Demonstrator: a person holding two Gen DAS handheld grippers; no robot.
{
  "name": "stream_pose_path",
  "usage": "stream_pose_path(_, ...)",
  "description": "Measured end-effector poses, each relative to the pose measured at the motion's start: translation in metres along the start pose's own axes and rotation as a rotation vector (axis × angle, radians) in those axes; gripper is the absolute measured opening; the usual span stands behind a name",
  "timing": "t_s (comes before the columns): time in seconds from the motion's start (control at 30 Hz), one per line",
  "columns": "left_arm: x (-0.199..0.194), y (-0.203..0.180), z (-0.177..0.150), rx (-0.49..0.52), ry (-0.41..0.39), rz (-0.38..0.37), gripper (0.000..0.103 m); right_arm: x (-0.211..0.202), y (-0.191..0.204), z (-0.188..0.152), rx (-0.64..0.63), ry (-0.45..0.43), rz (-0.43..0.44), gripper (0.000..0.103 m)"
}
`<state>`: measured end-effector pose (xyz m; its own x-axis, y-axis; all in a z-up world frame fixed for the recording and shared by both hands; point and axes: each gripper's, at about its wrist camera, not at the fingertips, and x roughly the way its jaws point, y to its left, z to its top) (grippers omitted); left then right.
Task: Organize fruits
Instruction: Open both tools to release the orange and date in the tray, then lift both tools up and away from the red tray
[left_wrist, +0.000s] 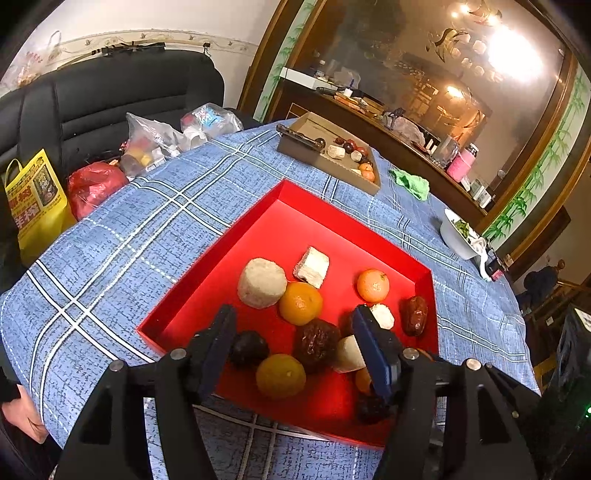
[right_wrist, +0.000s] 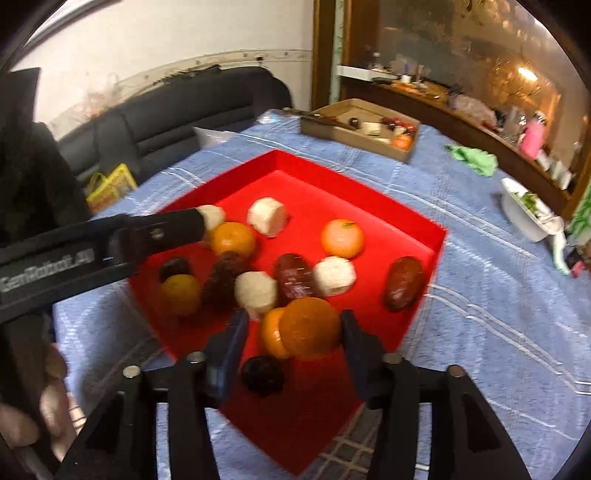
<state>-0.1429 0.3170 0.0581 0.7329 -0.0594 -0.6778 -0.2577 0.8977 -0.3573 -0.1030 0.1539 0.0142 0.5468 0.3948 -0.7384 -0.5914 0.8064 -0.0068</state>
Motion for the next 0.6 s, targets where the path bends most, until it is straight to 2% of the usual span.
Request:
stream_pose_path(0.13,0.000,-0.002,0.000,0.002,0.002,-0.002,0.066,-0.008,0.002,-0.002,-0.002,-0.020,0.033,0.058)
stream_pose_path(0.37,-0.004,-0.013,-0.001,0.032,-0.005,0.003,0.067,-0.024,-0.008,-0.005,0.038,-0.061,0.019,0.062)
stream_pose_path(0.6,-0.008,-0.030,-0.003,0.079,-0.020,0.017,0.067,-0.035,-0.042,-0.018,0.176,-0.082,-0.009,0.065)
